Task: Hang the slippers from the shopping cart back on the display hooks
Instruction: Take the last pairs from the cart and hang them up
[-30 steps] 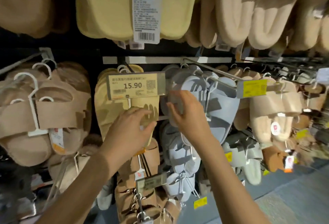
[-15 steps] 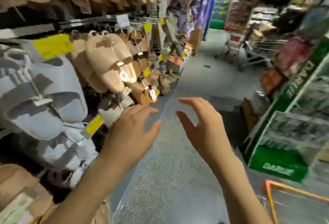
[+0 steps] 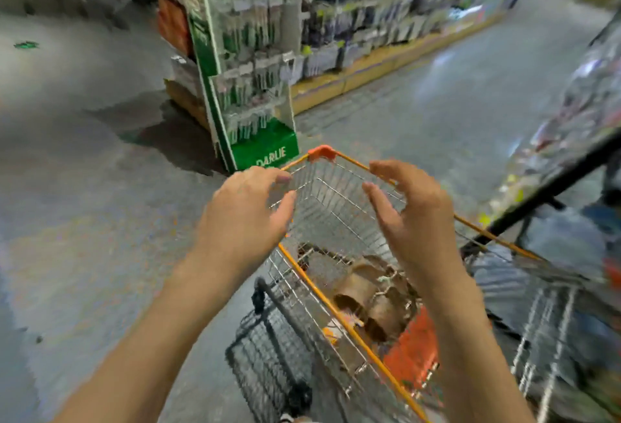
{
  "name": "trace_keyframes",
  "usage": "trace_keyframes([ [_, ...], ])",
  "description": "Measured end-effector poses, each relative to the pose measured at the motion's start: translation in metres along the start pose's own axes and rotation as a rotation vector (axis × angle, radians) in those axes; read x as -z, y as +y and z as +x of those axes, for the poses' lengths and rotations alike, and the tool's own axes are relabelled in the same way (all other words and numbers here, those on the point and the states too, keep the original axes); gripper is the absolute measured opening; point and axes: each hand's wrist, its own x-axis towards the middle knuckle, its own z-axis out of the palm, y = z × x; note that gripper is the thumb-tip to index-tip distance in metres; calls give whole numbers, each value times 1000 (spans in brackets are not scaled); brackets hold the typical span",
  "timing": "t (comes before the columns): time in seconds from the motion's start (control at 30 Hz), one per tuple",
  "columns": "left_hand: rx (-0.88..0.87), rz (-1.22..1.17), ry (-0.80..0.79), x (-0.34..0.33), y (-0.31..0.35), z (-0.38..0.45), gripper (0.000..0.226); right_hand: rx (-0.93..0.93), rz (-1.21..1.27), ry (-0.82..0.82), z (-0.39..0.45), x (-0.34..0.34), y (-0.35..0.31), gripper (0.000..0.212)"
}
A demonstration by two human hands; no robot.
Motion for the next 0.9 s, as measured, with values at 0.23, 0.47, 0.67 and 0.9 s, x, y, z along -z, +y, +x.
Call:
trace_keyframes([
  [0.23,-172,-111,-166,-75,43,35,28,-215,-89,106,-11,18,62,22],
  [0.47,-280,-73,-432,-150,64,66,29,-561,-141,51,-48,1,121,20],
  [0.67,-328,-37,-669,-238,53,77,30,-784,-131,197,-76,-46,155,20],
  [0.9,-347,36,-822,-343,25,75,33,-1032,-213,405,-96,-102,216,25],
])
